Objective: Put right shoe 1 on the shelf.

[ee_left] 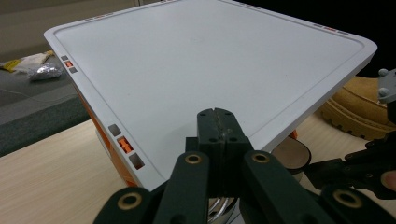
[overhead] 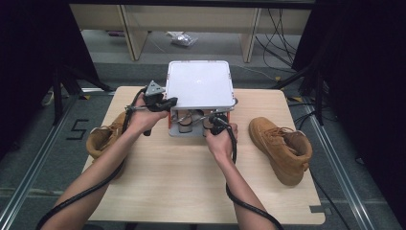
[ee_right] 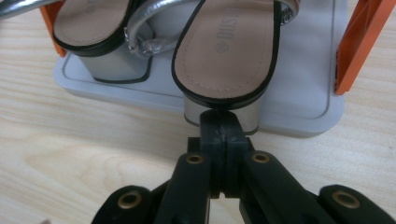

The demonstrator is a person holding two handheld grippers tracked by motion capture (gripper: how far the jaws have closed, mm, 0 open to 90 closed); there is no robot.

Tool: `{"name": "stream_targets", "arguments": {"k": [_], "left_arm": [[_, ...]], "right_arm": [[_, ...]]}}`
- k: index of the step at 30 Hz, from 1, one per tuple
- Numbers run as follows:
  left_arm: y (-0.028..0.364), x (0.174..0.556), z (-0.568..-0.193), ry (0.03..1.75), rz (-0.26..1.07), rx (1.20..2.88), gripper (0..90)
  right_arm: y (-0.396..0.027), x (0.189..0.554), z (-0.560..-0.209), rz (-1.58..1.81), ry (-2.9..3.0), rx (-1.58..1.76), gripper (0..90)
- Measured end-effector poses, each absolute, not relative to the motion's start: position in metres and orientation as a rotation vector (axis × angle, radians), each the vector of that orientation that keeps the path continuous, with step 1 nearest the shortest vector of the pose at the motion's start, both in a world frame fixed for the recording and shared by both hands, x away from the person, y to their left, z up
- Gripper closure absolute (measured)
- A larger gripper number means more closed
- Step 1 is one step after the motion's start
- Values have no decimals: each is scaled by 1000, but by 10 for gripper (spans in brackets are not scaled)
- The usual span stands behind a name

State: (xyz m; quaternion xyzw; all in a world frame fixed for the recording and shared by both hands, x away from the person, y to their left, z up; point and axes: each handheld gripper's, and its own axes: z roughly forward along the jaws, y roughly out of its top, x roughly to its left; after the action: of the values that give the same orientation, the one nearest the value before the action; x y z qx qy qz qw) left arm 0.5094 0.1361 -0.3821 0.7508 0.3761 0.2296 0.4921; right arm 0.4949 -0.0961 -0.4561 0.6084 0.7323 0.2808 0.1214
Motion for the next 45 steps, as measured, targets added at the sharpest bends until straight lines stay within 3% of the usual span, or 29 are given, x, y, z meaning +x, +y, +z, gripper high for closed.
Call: {"name": "stream_targets", "arguments": {"k": [45], "left_arm": [[136,510,-383,905,566,1821,897]], "right_arm": [[-93,500,-464,899,2089,1731,900]]}}
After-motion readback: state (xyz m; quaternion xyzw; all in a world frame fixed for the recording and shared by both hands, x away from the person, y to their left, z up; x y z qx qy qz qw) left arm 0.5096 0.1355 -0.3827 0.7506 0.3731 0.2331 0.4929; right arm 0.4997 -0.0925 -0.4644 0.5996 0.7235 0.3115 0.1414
